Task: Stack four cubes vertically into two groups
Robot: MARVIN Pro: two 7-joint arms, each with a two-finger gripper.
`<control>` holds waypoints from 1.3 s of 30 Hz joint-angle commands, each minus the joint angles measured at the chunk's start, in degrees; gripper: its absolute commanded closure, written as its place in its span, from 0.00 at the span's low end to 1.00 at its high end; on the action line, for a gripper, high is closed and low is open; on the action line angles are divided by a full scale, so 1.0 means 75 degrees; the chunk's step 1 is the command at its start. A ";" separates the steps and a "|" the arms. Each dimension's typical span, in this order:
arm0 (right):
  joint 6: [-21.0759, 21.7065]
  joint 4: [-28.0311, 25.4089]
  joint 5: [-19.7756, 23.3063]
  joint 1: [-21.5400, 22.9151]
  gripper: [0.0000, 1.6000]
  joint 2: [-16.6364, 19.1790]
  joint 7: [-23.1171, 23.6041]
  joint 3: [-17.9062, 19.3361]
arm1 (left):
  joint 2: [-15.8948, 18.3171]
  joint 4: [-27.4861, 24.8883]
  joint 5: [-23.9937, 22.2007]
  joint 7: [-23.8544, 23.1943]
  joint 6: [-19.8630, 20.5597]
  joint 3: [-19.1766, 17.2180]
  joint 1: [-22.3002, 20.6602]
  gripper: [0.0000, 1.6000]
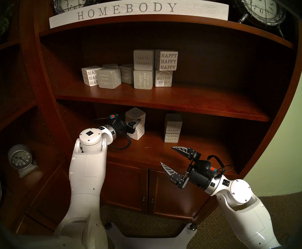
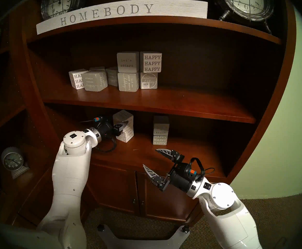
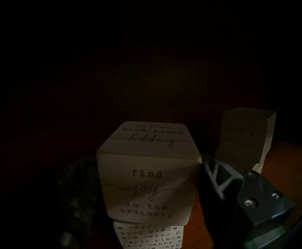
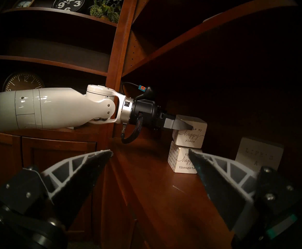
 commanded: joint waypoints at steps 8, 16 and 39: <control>0.0000 -0.0156 0.0018 0.0020 0.00 -0.0021 0.0010 -0.0015 | -0.0061 0.0155 -0.0073 0.0127 -0.0072 -0.0033 -0.0375 1.00; 0.0001 -0.0156 0.0017 0.0020 0.00 -0.0023 0.0013 -0.0013 | -0.0059 0.0173 -0.0092 0.0146 -0.0045 -0.0022 -0.0395 0.88; 0.0003 -0.0157 0.0013 0.0018 0.00 -0.0031 0.0019 -0.0008 | -0.0130 0.0091 -0.0088 0.0219 0.0084 0.0011 -0.0332 0.60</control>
